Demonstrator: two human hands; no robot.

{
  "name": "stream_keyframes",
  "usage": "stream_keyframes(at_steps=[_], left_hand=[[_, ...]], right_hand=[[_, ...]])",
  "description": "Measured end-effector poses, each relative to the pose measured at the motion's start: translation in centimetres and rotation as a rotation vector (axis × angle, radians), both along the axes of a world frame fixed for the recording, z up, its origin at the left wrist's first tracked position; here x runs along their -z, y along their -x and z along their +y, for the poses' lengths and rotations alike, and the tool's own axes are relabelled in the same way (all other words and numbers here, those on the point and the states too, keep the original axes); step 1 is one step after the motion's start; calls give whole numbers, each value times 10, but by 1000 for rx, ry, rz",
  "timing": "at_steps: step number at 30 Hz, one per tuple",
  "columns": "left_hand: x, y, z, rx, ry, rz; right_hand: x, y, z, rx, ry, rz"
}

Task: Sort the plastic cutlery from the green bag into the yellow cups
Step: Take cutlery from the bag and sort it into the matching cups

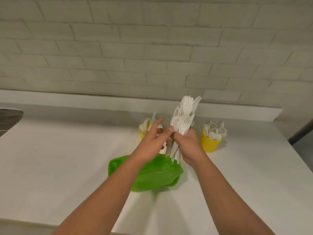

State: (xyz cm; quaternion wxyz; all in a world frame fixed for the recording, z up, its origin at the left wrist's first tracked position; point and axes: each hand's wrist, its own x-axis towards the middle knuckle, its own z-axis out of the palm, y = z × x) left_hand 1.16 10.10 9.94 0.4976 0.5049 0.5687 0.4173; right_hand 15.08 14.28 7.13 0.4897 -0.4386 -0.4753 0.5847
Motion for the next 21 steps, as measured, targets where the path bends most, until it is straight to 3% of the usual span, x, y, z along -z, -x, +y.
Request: stream_keyframes(at_steps=[4,7,10,13,16,19,21], left_hand=[[41,-40,-13,-146,107,-212],[59,-53,-16,-177,222,-278],[54,-55,-10,-81,142,-9],[56,-54,-12,-59,-6,279],[64,-49,-14,6,34,478],[52,-42,-7,-147,37,548],[28,-47,-2,-243,-49,436]], right_hand=[[-14,-11,16,218,9,170],[-26,-21,24,220,-6,218],[-35,-23,24,235,-44,175],[-44,-29,31,323,-23,297],[-49,-40,41,323,32,253],[-46,-45,37,174,85,72],[-40,-44,29,94,66,-27]])
